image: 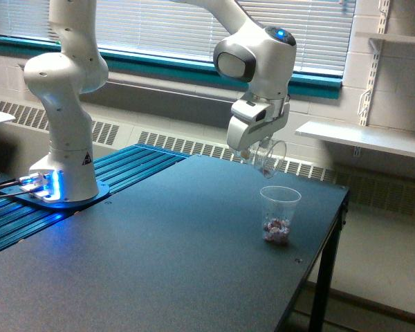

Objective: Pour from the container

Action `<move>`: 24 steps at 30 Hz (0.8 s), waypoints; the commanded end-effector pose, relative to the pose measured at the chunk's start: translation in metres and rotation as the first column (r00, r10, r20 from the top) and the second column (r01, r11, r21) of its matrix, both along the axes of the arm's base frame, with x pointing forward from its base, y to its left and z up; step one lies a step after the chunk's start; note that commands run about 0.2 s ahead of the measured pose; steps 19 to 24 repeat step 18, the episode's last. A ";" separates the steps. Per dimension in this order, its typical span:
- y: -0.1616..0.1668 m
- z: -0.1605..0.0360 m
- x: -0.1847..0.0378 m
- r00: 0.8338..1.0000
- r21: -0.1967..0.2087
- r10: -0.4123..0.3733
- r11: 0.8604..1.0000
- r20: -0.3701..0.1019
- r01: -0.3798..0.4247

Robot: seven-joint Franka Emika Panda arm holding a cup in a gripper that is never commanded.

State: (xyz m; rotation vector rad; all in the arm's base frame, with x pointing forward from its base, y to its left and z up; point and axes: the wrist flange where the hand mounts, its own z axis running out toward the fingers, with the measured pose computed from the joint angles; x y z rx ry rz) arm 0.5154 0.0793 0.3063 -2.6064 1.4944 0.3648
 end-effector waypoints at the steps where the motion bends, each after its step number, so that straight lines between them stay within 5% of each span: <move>1: -0.008 -0.007 0.002 1.000 -0.017 0.005 1.000 -0.001 -0.005; 24: -0.011 -0.009 0.012 1.000 -0.038 0.013 0.999 0.019 -0.012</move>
